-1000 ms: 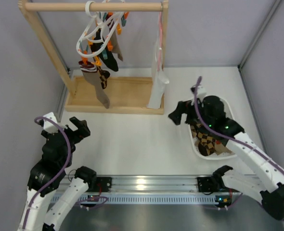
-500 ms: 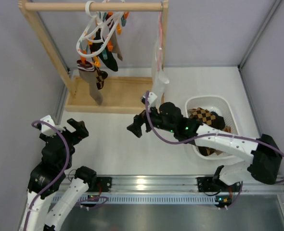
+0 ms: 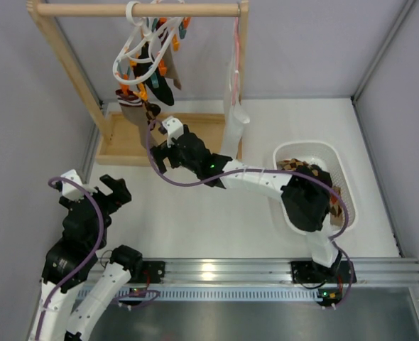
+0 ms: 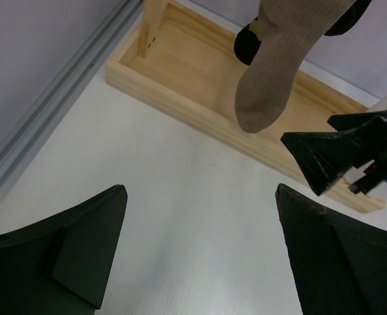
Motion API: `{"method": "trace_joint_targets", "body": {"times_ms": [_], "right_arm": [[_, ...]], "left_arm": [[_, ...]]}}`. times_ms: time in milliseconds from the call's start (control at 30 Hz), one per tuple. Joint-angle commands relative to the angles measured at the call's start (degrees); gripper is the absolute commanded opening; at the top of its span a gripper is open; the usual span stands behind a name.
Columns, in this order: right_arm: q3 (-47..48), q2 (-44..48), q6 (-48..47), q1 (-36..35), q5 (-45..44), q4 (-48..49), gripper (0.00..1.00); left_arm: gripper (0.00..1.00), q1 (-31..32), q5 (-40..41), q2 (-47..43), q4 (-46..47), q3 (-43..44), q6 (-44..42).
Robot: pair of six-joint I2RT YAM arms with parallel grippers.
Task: Remove the socks clipped to the hanger
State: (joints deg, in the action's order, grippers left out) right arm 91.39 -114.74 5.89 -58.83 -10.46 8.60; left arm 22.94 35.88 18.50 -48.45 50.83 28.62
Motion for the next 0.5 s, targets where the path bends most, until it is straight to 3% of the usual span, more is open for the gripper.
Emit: {"method": "trace_joint_targets", "body": {"times_ms": [0, 200, 333, 467], "right_arm": [[8.85, -5.39, -2.72, 0.82, -0.46, 4.32, 0.99], [17.13, -15.06, -1.59, 4.33, 8.77, 8.71, 0.89], [22.77, -20.25, -1.5, 5.04, 10.28, 9.68, 0.85], [25.06, -24.03, -0.89, 4.95, 13.88, 14.41, 0.72]], "left_arm": [[0.98, -0.26, -0.55, 1.18, 2.57, -0.29, -0.06], [0.98, -0.35, -1.51, 1.8, 2.65, -0.2, -0.41], [0.98, -0.26, -1.69, 1.71, 2.57, -0.2, -0.5], [0.98, -0.26, -1.78, 1.63, 2.66, -0.2, -0.58]]}}
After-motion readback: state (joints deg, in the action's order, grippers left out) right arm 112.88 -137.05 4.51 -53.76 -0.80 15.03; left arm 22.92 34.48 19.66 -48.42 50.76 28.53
